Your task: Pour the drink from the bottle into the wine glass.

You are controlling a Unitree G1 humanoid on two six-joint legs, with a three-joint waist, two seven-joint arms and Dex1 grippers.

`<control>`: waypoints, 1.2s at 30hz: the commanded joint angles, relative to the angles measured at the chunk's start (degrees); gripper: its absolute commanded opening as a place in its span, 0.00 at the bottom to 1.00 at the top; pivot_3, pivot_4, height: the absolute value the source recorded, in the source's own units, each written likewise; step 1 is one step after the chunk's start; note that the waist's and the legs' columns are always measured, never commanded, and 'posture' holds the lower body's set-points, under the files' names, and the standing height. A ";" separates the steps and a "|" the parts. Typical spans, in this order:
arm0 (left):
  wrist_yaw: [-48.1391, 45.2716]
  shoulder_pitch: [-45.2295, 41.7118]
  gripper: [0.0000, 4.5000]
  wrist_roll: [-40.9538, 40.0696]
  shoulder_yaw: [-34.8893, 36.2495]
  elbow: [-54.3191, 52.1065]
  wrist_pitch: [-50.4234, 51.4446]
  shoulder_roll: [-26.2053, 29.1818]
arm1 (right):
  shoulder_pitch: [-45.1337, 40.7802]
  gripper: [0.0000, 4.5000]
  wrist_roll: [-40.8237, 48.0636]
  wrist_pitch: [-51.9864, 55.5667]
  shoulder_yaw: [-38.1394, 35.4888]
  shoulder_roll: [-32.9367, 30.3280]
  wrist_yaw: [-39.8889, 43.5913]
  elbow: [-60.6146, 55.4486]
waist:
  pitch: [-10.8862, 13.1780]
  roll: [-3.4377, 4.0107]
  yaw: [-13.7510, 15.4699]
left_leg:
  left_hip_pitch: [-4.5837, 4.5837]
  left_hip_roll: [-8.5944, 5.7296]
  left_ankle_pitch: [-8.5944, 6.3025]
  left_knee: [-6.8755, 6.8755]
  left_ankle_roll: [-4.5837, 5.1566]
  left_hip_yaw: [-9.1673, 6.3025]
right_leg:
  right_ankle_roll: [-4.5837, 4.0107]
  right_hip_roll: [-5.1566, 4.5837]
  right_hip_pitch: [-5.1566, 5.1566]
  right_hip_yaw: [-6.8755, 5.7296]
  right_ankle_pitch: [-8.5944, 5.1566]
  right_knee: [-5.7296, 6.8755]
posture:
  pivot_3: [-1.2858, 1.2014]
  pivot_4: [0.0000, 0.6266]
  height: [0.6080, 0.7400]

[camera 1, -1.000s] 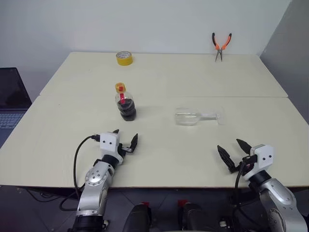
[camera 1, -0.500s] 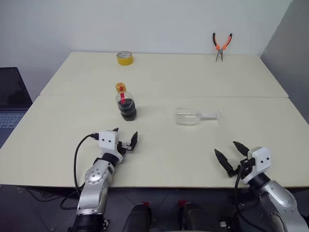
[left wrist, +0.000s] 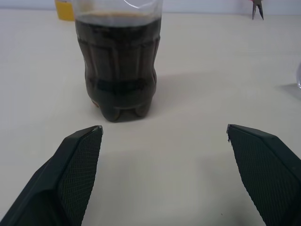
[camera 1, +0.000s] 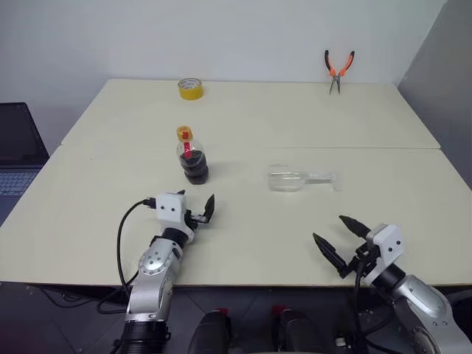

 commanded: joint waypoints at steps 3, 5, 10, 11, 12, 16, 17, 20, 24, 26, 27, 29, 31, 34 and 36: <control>1.33 -2.94 0.99 -0.76 1.19 -1.61 -1.40 -0.72 | -0.82 1.00 1.72 1.27 0.13 -1.01 0.86 -3.61 | 0.01 -0.02 0.04 | 0.00 0.00 0.00 0.00 0.00 -0.01 | 0.00 0.00 0.00 -0.01 0.00 0.00 | 0.52 0.24 1.00; 2.19 -3.96 0.99 -0.12 1.67 -0.50 -3.04 -0.76 | -1.18 1.00 2.04 1.94 0.13 -1.30 1.07 -4.10 | 0.02 -0.03 0.05 | 0.00 0.00 0.00 0.00 0.00 -0.02 | 0.00 0.01 0.00 -0.02 0.00 0.00 | 0.52 0.24 1.00; 4.17 -6.30 0.99 2.99 0.78 2.29 -5.78 -0.65 | -1.35 1.00 2.63 3.66 0.77 -2.27 2.00 -5.43 | 0.01 -0.04 0.06 | 0.00 -0.01 0.00 0.00 0.00 -0.01 | 0.01 0.03 0.02 0.00 0.00 -0.01 | 0.52 0.24 1.00; 4.42 -7.13 0.99 3.38 0.64 3.17 -6.02 -0.69 | -1.25 1.00 2.96 4.35 1.13 -2.71 2.34 -6.24 | 0.01 -0.04 0.08 | -0.01 -0.02 0.00 0.00 0.00 0.00 | 0.01 0.03 0.01 0.00 0.00 -0.02 | 0.52 0.24 1.00; 4.69 -8.03 0.99 3.50 0.65 4.32 -6.00 -0.81 | -1.26 1.00 3.29 5.18 1.55 -3.12 2.44 -7.13 | 0.02 -0.06 0.08 | -0.01 -0.03 0.00 0.00 0.00 0.00 | 0.01 0.03 0.01 0.00 0.00 -0.02 | 0.52 0.24 1.00; 5.64 -11.09 0.99 3.24 1.18 8.79 -6.11 -1.48 | -2.72 1.00 3.79 7.95 2.80 -4.31 2.00 -9.64 | 0.03 -0.12 0.08 | -0.02 -0.03 0.00 0.02 0.00 -0.04 | 0.03 0.03 0.01 -0.04 0.01 -0.01 | 0.52 0.24 1.00; 5.63 -11.60 0.99 3.40 1.08 9.58 -6.39 -1.47 | -3.26 1.00 4.06 8.50 2.84 -4.26 1.77 -10.02 | 0.03 -0.13 0.06 | -0.02 -0.02 0.00 0.02 0.00 -0.04 | 0.03 0.04 0.02 -0.03 0.02 -0.01 | 0.52 0.24 1.00; 4.73 -13.23 0.99 3.44 0.45 12.11 -7.57 -1.89 | -4.93 1.00 4.69 9.58 3.01 -4.40 1.87 -10.68 | 0.04 -0.17 0.04 | -0.02 -0.02 0.00 0.02 0.00 -0.03 | 0.04 0.04 0.02 -0.02 0.02 -0.01 | 0.52 0.24 1.00; 5.20 -15.18 0.99 2.86 0.97 14.74 -8.69 -2.65 | -6.06 1.00 5.18 10.40 3.12 -4.56 1.66 -10.88 | 0.06 -0.22 0.10 | -0.05 -0.04 0.00 0.02 -0.01 -0.07 | 0.04 0.05 0.02 -0.06 0.02 -0.02 | 0.52 0.24 1.00; 5.93 -16.11 0.99 2.98 1.56 15.96 -9.31 -2.68 | -6.49 1.00 5.30 10.66 3.25 -4.51 1.48 -10.82 | 0.06 -0.23 0.11 | -0.05 -0.05 0.00 0.03 0.00 -0.07 | 0.04 0.05 0.02 -0.06 0.02 -0.02 | 0.52 0.24 1.00; 6.01 -16.45 0.99 2.94 1.79 16.39 -9.58 -2.65 | -6.67 1.00 5.62 10.96 3.22 -4.33 1.32 -10.85 | 0.06 -0.23 0.11 | -0.05 -0.06 0.00 0.03 0.00 -0.07 | 0.04 0.05 0.02 -0.06 0.02 -0.02 | 0.52 0.24 1.00; 6.31 -16.90 0.99 3.34 2.01 17.07 -10.35 -2.32 | -6.93 1.00 6.05 11.43 3.19 -4.14 1.07 -10.95 | 0.06 -0.23 0.11 | -0.05 -0.05 0.00 0.03 -0.01 -0.07 | 0.04 0.04 0.02 -0.06 0.02 -0.02 | 0.52 0.24 1.00; 6.98 -17.22 0.99 3.70 2.45 17.49 -11.27 -1.96 | -7.03 1.00 6.17 11.79 3.28 -4.26 1.00 -11.14 | 0.06 -0.24 0.11 | -0.05 -0.05 0.00 0.03 -0.01 -0.08 | 0.04 0.05 0.02 -0.06 0.02 -0.02 | 0.52 0.24 1.00; 6.87 -16.48 0.99 3.70 2.51 16.38 -11.48 -1.68 | -6.68 1.00 6.06 11.80 3.17 -4.50 1.14 -11.14 | 0.06 -0.24 0.10 | -0.05 -0.04 0.00 0.03 -0.01 -0.08 | 0.04 0.05 0.02 -0.06 0.02 -0.01 | 0.52 0.24 1.00; 6.47 -16.07 0.99 3.52 2.55 15.95 -11.49 -1.60 | -6.72 1.00 6.04 11.80 3.17 -4.44 1.07 -11.11 | 0.06 -0.24 0.10 | -0.04 -0.04 0.00 0.03 -0.01 -0.07 | 0.04 0.05 0.02 -0.06 0.02 -0.02 | 0.52 0.24 1.00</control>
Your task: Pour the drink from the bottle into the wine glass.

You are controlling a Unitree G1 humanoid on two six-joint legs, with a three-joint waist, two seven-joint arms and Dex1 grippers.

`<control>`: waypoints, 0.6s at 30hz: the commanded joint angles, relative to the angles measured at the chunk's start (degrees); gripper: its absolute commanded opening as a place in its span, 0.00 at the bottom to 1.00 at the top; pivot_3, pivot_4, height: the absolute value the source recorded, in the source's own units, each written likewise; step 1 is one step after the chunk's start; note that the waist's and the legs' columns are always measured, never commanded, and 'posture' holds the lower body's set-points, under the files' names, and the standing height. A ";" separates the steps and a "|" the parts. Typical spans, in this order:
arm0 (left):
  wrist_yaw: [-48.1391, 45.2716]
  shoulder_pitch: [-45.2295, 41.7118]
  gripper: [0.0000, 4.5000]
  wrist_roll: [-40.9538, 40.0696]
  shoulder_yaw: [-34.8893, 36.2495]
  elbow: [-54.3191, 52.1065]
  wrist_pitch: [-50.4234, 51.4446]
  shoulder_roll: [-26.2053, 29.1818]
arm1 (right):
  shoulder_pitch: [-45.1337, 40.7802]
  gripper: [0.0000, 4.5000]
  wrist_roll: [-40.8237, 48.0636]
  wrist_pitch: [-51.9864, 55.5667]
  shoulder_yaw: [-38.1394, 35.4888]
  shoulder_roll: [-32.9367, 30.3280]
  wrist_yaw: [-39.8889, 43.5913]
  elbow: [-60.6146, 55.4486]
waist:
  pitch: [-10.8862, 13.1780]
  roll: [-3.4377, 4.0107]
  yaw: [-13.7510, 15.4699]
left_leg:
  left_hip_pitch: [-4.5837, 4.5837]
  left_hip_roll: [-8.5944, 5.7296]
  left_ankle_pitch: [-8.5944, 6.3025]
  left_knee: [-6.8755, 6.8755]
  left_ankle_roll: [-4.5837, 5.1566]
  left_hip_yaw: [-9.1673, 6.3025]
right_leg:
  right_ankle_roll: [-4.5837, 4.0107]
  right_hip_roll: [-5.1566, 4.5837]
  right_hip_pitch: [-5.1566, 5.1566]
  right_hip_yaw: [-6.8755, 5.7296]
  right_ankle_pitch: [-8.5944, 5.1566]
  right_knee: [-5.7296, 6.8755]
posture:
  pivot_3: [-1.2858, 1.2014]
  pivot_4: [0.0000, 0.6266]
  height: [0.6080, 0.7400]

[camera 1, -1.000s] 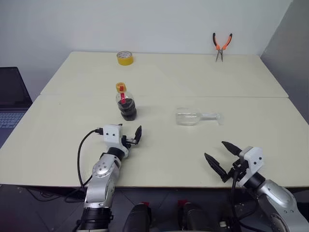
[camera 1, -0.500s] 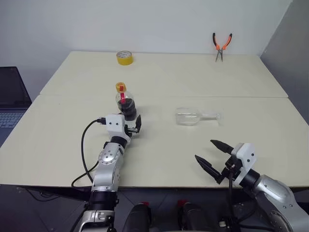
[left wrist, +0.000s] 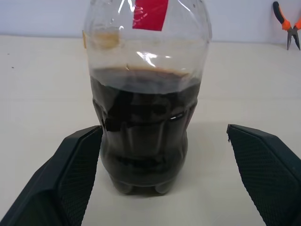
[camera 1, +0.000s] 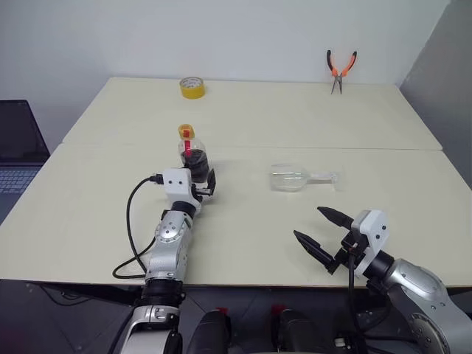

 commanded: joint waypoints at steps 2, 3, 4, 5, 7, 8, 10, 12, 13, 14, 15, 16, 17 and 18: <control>-0.15 -0.33 0.99 -0.65 0.98 -1.78 -1.10 0.62 | -0.90 1.00 0.82 -0.06 -0.09 -0.04 -0.33 -2.40 | 0.00 0.00 0.00 | 0.00 0.00 0.00 0.00 0.00 0.01 | 0.00 0.00 0.00 0.00 0.00 0.00 | 0.52 0.24 1.00; -0.34 -0.87 0.99 -0.59 1.11 -0.99 -1.12 0.97 | -1.31 1.00 0.89 0.07 0.05 0.18 -0.56 -2.36 | 0.00 -0.01 -0.01 | 0.00 0.00 0.00 0.00 0.00 0.00 | 0.00 0.00 0.00 0.00 0.00 0.00 | 0.52 0.24 1.00; -0.62 -1.44 0.99 -0.53 1.19 -0.13 -1.27 1.27 | -1.72 1.00 0.93 0.21 0.22 0.35 -0.76 -2.32 | 0.00 -0.01 -0.01 | 0.00 0.00 0.00 0.00 0.00 0.00 | 0.00 0.00 0.00 0.00 0.00 0.00 | 0.52 0.24 1.00; -0.62 -2.01 0.99 -0.61 1.43 0.71 -1.32 1.43 | -2.07 1.00 0.90 0.33 0.39 0.45 -0.90 -2.29 | 0.00 -0.01 -0.03 | 0.01 0.01 0.00 0.00 0.00 0.00 | 0.00 0.00 0.00 -0.01 0.00 0.01 | 0.52 0.24 1.00; -1.36 -2.82 0.99 -1.11 1.58 1.88 -1.13 1.70 | -2.72 1.00 0.79 0.60 0.68 0.54 -1.10 -2.21 | 0.00 -0.02 -0.02 | 0.02 0.01 0.00 0.01 0.00 -0.03 | 0.01 0.00 0.00 -0.03 0.01 0.03 | 0.52 0.24 1.00; -2.18 -3.33 0.99 -1.32 1.55 2.78 -1.27 1.90 | -3.24 1.00 0.82 0.73 0.83 0.64 -1.33 -2.16 | 0.00 -0.03 -0.02 | 0.01 0.01 0.00 0.01 0.00 -0.06 | 0.01 0.01 0.00 -0.06 0.01 0.03 | 0.52 0.24 1.00; -3.46 -4.11 0.99 -1.70 1.44 4.24 -1.32 2.24 | -3.97 1.00 0.86 0.89 1.00 0.80 -1.68 -2.08 | -0.01 -0.03 -0.03 | 0.00 0.00 0.00 0.01 0.00 -0.06 | 0.01 0.01 0.00 -0.06 0.01 0.02 | 0.52 0.24 1.00; -4.64 -4.98 0.99 -2.32 1.67 5.79 -1.44 2.41 | -4.58 1.00 0.86 1.12 1.11 0.93 -1.96 -2.01 | 0.00 -0.04 -0.04 | 0.00 -0.01 0.00 0.01 0.00 -0.03 | 0.01 0.01 0.00 -0.05 0.01 0.01 | 0.52 0.24 1.00; -5.46 -5.56 0.99 -2.50 1.74 6.87 -1.63 2.64 | -4.89 1.00 0.73 1.14 1.20 1.04 -2.08 -1.97 | 0.00 -0.05 -0.03 | -0.01 -0.02 0.00 0.01 0.00 -0.03 | 0.01 0.01 0.00 -0.04 0.01 0.01 | 0.52 0.24 1.00; -6.71 -6.26 0.99 -2.78 1.71 8.03 -1.64 2.93 | -5.13 1.00 0.63 1.14 1.29 1.19 -2.21 -1.90 | 0.00 -0.06 -0.03 | -0.01 -0.03 0.00 0.01 0.00 -0.04 | 0.01 0.01 0.01 -0.06 0.01 0.00 | 0.52 0.24 1.00; -7.59 -6.77 0.99 -2.97 1.68 8.89 -1.66 3.14 | -5.30 1.00 0.57 1.14 1.36 1.29 -2.30 -1.84 | 0.00 -0.06 -0.03 | -0.02 -0.02 0.00 0.01 0.00 -0.05 | 0.01 0.01 0.00 -0.06 0.01 0.00 | 0.52 0.24 1.00; -8.80 -7.70 0.99 -3.25 1.62 10.07 -1.88 3.43 | -5.39 1.00 0.49 1.07 1.54 1.37 -2.38 -1.81 | 0.00 -0.06 -0.03 | -0.03 -0.02 0.00 0.01 0.00 -0.06 | 0.01 0.01 0.00 -0.08 0.01 0.00 | 0.52 0.24 1.00; -9.09 -8.71 0.99 -3.27 1.79 11.30 -2.29 3.69 | -5.42 1.00 0.46 1.02 1.67 1.45 -2.47 -1.81 | 0.00 -0.06 -0.03 | -0.02 -0.02 0.00 0.00 0.00 -0.07 | 0.01 0.01 0.00 -0.09 0.01 0.00 | 0.52 0.24 1.00; -9.09 -9.69 0.99 -3.21 2.13 12.66 -2.92 3.94 | -5.47 1.00 0.46 0.95 1.70 1.51 -2.57 -1.78 | 0.00 -0.07 0.00 | -0.03 -0.02 0.00 0.01 0.00 -0.08 | 0.01 0.02 0.00 -0.10 0.01 0.00 | 0.52 0.24 1.00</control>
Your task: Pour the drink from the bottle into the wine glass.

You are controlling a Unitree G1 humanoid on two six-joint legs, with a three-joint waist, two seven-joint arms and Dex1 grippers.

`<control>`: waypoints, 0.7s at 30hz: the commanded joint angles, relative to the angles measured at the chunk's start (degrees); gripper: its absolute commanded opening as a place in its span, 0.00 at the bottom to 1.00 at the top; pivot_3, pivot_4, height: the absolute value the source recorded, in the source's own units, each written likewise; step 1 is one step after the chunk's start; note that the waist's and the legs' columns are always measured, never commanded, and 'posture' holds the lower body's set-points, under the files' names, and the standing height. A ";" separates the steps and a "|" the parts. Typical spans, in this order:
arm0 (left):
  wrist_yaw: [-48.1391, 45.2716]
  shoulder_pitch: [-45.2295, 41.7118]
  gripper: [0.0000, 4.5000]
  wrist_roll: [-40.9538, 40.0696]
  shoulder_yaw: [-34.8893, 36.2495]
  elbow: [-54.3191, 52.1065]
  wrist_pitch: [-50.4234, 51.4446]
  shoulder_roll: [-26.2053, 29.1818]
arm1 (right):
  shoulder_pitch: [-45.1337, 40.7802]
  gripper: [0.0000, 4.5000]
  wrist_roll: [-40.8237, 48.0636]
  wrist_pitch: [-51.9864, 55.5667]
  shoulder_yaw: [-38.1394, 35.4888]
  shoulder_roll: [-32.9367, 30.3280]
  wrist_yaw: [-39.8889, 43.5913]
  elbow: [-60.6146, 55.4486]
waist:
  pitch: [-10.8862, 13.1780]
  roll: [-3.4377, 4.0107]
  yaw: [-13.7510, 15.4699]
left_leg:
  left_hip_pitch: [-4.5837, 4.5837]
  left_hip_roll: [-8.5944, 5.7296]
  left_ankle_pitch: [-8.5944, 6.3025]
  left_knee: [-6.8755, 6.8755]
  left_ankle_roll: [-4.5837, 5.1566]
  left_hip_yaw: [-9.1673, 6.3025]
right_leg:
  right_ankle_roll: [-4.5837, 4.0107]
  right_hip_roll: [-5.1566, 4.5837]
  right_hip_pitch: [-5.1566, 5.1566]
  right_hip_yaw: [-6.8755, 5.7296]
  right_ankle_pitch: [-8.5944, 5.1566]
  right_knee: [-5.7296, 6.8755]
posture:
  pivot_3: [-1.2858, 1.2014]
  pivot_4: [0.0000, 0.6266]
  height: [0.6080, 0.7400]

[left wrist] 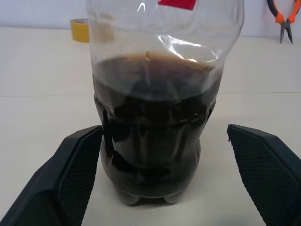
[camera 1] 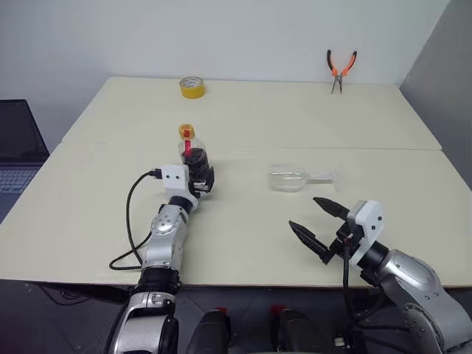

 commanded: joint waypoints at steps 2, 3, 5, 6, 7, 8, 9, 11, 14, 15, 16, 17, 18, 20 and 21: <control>-1.60 -4.14 0.99 -0.72 0.95 3.53 -3.32 1.12 | -0.86 1.00 0.42 -0.43 0.15 0.34 -0.38 -1.72 | 0.00 -0.02 0.04 | -0.01 -0.01 0.00 0.01 0.00 -0.03 | 0.00 0.01 0.01 -0.04 0.00 0.00 | 0.52 0.24 1.00; -1.85 -4.55 0.99 -0.62 0.99 4.19 -3.95 1.19 | -0.94 1.00 0.45 -0.44 0.11 0.33 -0.41 -1.66 | 0.00 -0.02 0.02 | -0.01 -0.02 0.00 0.02 0.00 -0.03 | 0.00 0.01 0.01 -0.04 0.00 0.00 | 0.52 0.24 1.00; -2.04 -5.24 0.99 -0.17 0.94 5.22 -4.95 1.28 | -1.06 1.00 0.45 -0.44 0.10 0.31 -0.41 -1.59 | 0.00 -0.03 0.02 | -0.01 -0.02 0.00 0.02 0.00 -0.01 | 0.00 0.01 0.01 -0.02 0.00 0.00 | 0.52 0.24 1.00; -2.08 -5.57 0.99 -0.04 0.96 5.72 -5.44 1.28 | -1.16 1.00 0.43 -0.44 0.14 0.32 -0.43 -1.55 | 0.00 -0.03 0.02 | -0.01 -0.01 0.00 0.01 0.00 -0.01 | 0.00 0.01 0.01 -0.02 0.00 0.00 | 0.52 0.24 1.00; -2.12 -5.80 0.99 0.01 0.99 6.11 -5.80 1.27 | -1.22 1.00 0.40 -0.44 0.18 0.34 -0.44 -1.53 | 0.00 -0.03 0.02 | -0.01 -0.01 0.00 0.01 0.00 -0.01 | 0.00 0.01 0.01 -0.02 0.00 0.00 | 0.52 0.24 1.00; -1.96 -6.19 0.99 0.04 1.11 6.61 -6.12 1.30 | -1.44 1.00 0.27 -0.45 0.33 0.39 -0.51 -1.42 | 0.00 -0.03 0.02 | -0.01 0.00 0.00 0.01 0.00 -0.02 | 0.00 0.01 0.01 -0.02 0.00 0.00 | 0.52 0.24 1.00; -1.83 -6.49 0.99 0.09 1.15 6.98 -6.31 1.32 | -1.64 1.00 0.24 -0.45 0.37 0.45 -0.55 -1.29 | 0.00 -0.03 0.02 | -0.01 0.00 0.00 0.01 0.00 -0.02 | 0.00 0.00 0.00 -0.02 0.00 0.00 | 0.52 0.24 1.00; -2.42 -6.84 0.99 -0.57 1.41 7.59 -6.41 1.20 | -1.87 1.00 0.16 -0.52 0.43 0.50 -0.51 -1.11 | 0.00 -0.03 0.01 | -0.01 0.00 0.00 0.01 0.00 -0.03 | 0.00 0.00 0.01 -0.03 0.00 0.00 | 0.52 0.24 1.00; -2.71 -7.78 0.99 -0.87 1.82 9.10 -6.73 1.43 | -1.98 1.00 -0.06 -0.66 0.50 0.53 -0.45 -0.86 | 0.00 -0.03 0.01 | -0.01 0.00 0.00 0.01 0.00 -0.06 | 0.00 0.00 0.01 -0.07 0.00 0.01 | 0.52 0.24 1.00; -2.77 -8.30 0.99 -0.94 2.02 9.79 -6.83 1.54 | -2.05 1.00 -0.12 -0.68 0.52 0.57 -0.47 -0.77 | 0.00 -0.03 0.01 | -0.01 0.00 0.00 0.01 0.00 -0.07 | 0.00 0.00 0.01 -0.07 0.00 0.01 | 0.52 0.24 1.00; -2.86 -8.74 0.99 -0.98 2.14 10.30 -6.92 1.59 | -2.07 1.00 -0.11 -0.65 0.48 0.60 -0.49 -0.77 | 0.00 -0.04 0.01 | -0.02 0.00 0.00 0.01 0.00 -0.07 | 0.00 0.00 0.01 -0.08 0.00 0.01 | 0.52 0.24 1.00; -3.38 -9.07 0.99 -1.35 2.31 10.62 -6.84 1.51 | -2.02 1.00 -0.11 -0.63 0.44 0.61 -0.49 -0.82 | 0.00 -0.04 0.00 | -0.02 0.00 0.00 0.01 0.00 -0.08 | 0.00 0.00 0.01 -0.09 0.00 0.01 | 0.52 0.24 1.00; -3.80 -9.27 0.99 -1.59 2.44 10.85 -6.85 1.42 | -1.95 1.00 -0.12 -0.63 0.42 0.61 -0.48 -0.88 | 0.00 -0.04 0.01 | -0.02 0.00 0.00 0.01 0.00 -0.08 | 0.00 0.00 0.01 -0.09 0.00 0.00 | 0.52 0.24 1.00; -4.30 -9.47 0.99 -1.61 2.37 11.25 -6.92 1.44 | -1.82 1.00 -0.19 -0.63 0.47 0.60 -0.43 -0.95 | 0.00 -0.04 0.00 | -0.02 0.00 0.00 0.01 0.00 -0.07 | 0.00 0.00 0.01 -0.09 0.00 0.01 | 0.52 0.24 1.00; -4.51 -9.51 0.99 -1.53 2.26 11.38 -6.87 1.46 | -1.83 1.00 -0.25 -0.65 0.56 0.63 -0.42 -0.93 | 0.00 -0.03 0.00 | -0.02 0.00 0.00 0.01 0.00 -0.07 | 0.00 0.00 0.01 -0.08 0.00 0.00 | 0.52 0.24 1.00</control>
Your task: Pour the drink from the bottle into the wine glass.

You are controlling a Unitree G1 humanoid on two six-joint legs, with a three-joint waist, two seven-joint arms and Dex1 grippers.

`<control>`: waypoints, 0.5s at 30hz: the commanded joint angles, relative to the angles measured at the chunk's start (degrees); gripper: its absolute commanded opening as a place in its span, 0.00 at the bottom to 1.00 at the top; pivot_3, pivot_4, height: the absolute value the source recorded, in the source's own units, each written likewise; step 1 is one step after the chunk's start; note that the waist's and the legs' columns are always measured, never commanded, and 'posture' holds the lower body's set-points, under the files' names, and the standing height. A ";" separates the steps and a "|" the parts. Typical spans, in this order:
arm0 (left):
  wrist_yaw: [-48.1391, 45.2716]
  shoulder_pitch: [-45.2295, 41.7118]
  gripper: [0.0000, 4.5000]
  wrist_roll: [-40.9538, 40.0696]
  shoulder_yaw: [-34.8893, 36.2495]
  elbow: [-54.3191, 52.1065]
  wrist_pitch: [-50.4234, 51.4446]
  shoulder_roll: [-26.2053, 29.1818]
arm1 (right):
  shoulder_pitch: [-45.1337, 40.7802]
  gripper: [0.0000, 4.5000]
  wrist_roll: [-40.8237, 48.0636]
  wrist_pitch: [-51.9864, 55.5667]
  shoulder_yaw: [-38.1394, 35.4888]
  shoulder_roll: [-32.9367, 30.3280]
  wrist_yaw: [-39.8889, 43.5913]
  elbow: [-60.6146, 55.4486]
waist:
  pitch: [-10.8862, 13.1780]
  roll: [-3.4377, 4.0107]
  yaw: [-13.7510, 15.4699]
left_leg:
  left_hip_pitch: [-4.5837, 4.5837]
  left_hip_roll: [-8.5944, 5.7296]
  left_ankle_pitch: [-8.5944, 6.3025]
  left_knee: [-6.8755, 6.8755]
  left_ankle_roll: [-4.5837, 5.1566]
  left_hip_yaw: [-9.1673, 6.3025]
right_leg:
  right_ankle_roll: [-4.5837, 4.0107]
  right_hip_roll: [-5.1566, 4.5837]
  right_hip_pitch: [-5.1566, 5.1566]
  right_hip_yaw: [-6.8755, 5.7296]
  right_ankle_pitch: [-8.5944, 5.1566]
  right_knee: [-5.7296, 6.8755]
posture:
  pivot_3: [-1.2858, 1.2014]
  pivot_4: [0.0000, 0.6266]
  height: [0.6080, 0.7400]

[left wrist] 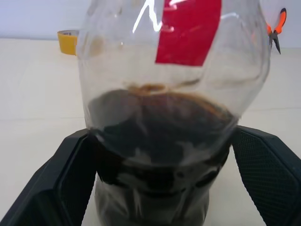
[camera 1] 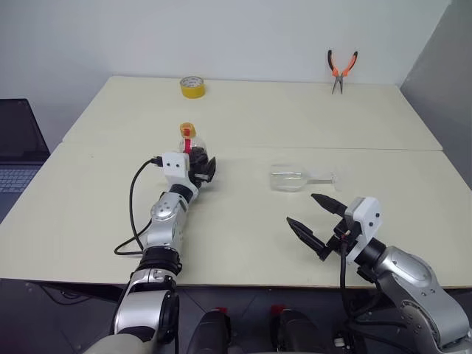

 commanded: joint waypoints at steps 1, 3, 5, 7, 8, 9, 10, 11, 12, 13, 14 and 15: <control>-1.29 -1.41 0.99 -0.49 -0.07 -0.36 -1.06 0.60 | -0.35 1.00 0.18 -0.66 0.01 0.19 -0.15 -1.07 | 0.00 0.00 0.00 | 0.00 0.00 0.00 0.00 0.00 0.00 | 0.00 0.00 0.00 0.00 0.00 0.00 | 0.52 0.24 1.00; -1.77 -1.30 0.99 -0.25 -0.35 -0.38 -1.10 0.59 | -0.50 1.00 0.07 -0.66 0.08 0.24 -0.17 -1.00 | 0.00 0.00 0.00 | 0.00 0.00 0.00 0.00 0.00 0.00 | 0.00 0.00 0.00 0.00 0.00 0.00 | 0.52 0.24 1.00; -2.07 -1.19 0.99 -0.28 -0.38 -0.46 -1.12 0.63 | -0.60 1.00 0.03 -0.63 0.05 0.19 -0.16 -1.00 | 0.00 0.00 0.00 | 0.00 0.00 0.00 0.00 0.00 0.00 | 0.00 0.00 0.00 -0.01 0.00 0.00 | 0.52 0.24 1.00; -2.26 -1.07 0.99 -0.36 -0.28 -0.57 -1.14 0.66 | -0.49 1.00 0.02 -0.68 0.00 0.12 -0.18 -1.05 | 0.00 0.00 0.00 | 0.00 0.00 0.00 0.00 0.00 -0.01 | 0.00 0.00 0.00 -0.01 0.00 0.00 | 0.52 0.24 1.00; -2.39 -1.03 0.95 -0.41 -0.20 -0.57 -1.15 0.67 | -0.41 1.00 0.01 -0.71 -0.01 0.11 -0.20 -1.09 | 0.00 0.00 0.00 | 0.00 0.00 0.00 0.00 0.00 -0.01 | 0.00 0.00 0.00 -0.01 0.00 0.00 | 0.52 0.24 1.00; -2.49 -1.01 0.91 -0.48 -0.10 -0.52 -1.16 0.68 | -0.35 1.00 0.04 -0.71 -0.03 0.14 -0.23 -1.12 | 0.00 0.00 0.00 | 0.00 0.00 0.00 0.00 0.00 -0.01 | 0.00 0.00 0.00 -0.01 0.00 0.00 | 0.52 0.24 1.00; -2.60 -0.96 0.87 -0.56 -0.01 -0.51 -1.16 0.69 | -0.29 1.00 0.03 -0.72 -0.02 0.17 -0.27 -1.17 | 0.00 0.00 0.00 | 0.00 0.00 0.00 0.00 0.00 -0.01 | 0.00 0.00 0.00 -0.02 0.00 0.00 | 0.52 0.24 1.00; -2.62 -0.97 0.81 -0.73 0.16 -0.41 -1.07 0.66 | -0.28 1.00 -0.01 -0.74 0.02 0.20 -0.30 -1.16 | 0.00 0.00 0.00 | 0.00 0.00 0.00 0.00 0.00 -0.02 | 0.00 0.00 0.00 -0.01 0.00 0.00 | 0.52 0.24 1.00; -2.70 -0.98 0.74 -0.84 0.25 -0.30 -1.06 0.67 | -0.30 1.00 -0.02 -0.75 0.07 0.25 -0.33 -1.15 | 0.00 0.00 0.00 | -0.01 0.00 0.00 0.00 0.00 -0.02 | 0.00 0.00 0.00 -0.02 0.00 0.00 | 0.52 0.24 1.00; -2.76 -0.96 0.68 -0.87 0.28 -0.25 -1.06 0.68 | -0.32 1.00 -0.01 -0.73 0.11 0.31 -0.39 -1.16 | 0.00 0.00 0.00 | -0.01 0.00 0.00 0.00 0.00 -0.02 | 0.00 0.00 0.00 -0.03 0.00 0.00 | 0.52 0.24 1.00; -2.83 -0.94 0.63 -0.91 0.29 -0.25 -1.04 0.70 | -0.39 1.00 -0.01 -0.71 0.16 0.38 -0.45 -1.19 | 0.00 0.00 0.00 | -0.01 0.00 0.00 0.00 0.00 -0.02 | 0.00 0.00 0.00 -0.03 0.00 0.00 | 0.52 0.24 1.00; -2.91 -0.89 0.59 -0.92 0.25 -0.33 -1.00 0.71 | -0.47 1.00 0.00 -0.70 0.17 0.45 -0.53 -1.24 | 0.00 0.00 0.00 | -0.01 0.00 0.00 0.00 0.00 -0.02 | 0.00 0.00 0.00 -0.02 0.00 0.00 | 0.52 0.24 1.00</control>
